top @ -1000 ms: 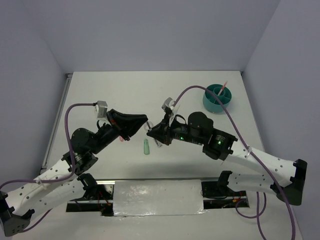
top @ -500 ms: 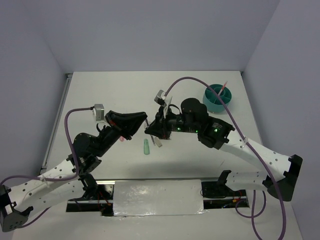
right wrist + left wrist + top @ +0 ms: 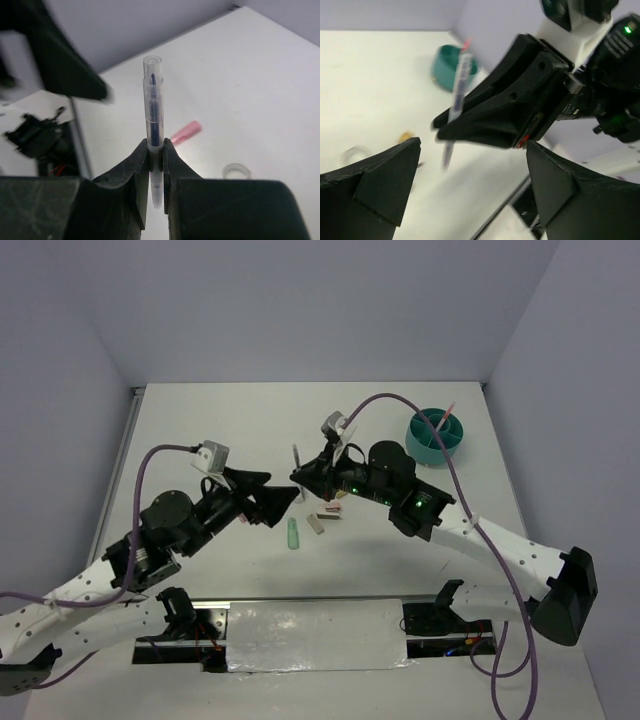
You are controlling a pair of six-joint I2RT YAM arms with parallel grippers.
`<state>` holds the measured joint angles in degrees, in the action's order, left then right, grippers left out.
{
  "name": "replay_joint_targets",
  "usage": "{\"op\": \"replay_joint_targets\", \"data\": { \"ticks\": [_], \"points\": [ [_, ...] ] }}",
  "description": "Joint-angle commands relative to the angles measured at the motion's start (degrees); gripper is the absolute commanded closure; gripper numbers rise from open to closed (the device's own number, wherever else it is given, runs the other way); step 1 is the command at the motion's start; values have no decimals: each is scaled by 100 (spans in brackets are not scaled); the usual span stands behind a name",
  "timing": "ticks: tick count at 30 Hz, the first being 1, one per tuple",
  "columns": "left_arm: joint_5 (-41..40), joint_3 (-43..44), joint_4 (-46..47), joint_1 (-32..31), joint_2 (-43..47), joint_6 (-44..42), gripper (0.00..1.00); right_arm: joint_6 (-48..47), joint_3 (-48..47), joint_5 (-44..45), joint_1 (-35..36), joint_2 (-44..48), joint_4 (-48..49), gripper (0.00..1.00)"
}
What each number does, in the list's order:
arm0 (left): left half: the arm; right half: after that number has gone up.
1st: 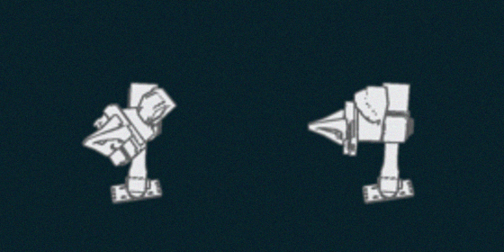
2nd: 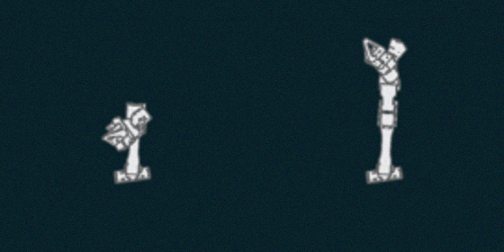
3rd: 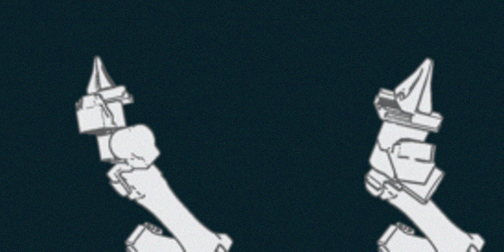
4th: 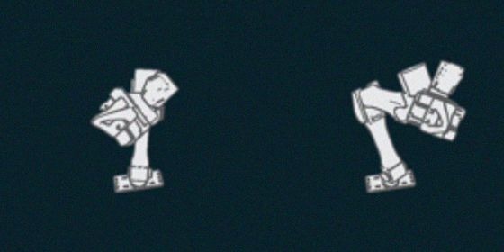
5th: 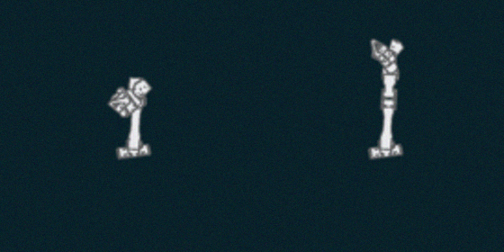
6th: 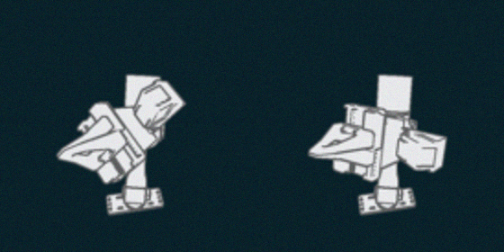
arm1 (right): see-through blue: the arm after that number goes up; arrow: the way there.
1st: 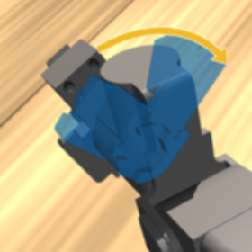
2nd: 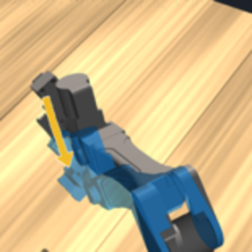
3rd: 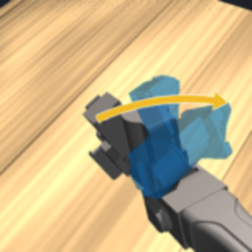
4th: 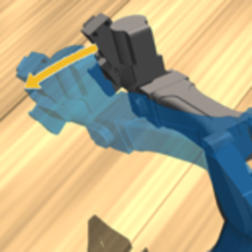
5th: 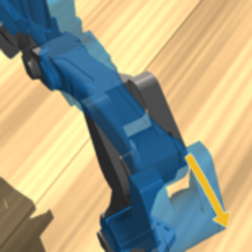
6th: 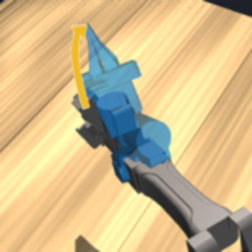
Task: Sort the stationery into containers
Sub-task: Place the pen in the storage box.
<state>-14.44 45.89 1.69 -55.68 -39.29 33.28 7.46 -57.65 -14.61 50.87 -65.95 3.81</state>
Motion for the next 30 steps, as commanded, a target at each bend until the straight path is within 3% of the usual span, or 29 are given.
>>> {"op": "replay_joint_targets", "data": {
  "ticks": [1, 4, 5, 8, 14, 25, 30],
  "points": [
    [-1242, 1225, -1853, -4, 149, -348, 1, -61, 568, 450, -531, 170, 1612, 100],
    [-1544, 1685, -2522, -4, 412, -453, 1, -306, 981, 853, -1086, 425, 2201, 100],
    [-1527, 1721, -2673, -13, 491, -497, 1, -307, 1105, 1403, -1193, 521, 2203, 100],
    [-1326, 1555, -3297, -13, 877, -638, 1, -1298, 1554, 2188, -1814, 768, 3282, 100],
    [-1228, 703, -3931, -13, 1431, -480, 1, -1168, 1098, 1549, -3844, -302, 3450, 100],
    [-947, 553, -3843, -13, 1390, -656, 1, -764, 368, 979, -5411, -1762, 3635, 100],
    [-921, 562, -3870, -4, 1283, -656, 1, -588, 499, 793, -5720, -2000, 3731, 100]
  ]
}}
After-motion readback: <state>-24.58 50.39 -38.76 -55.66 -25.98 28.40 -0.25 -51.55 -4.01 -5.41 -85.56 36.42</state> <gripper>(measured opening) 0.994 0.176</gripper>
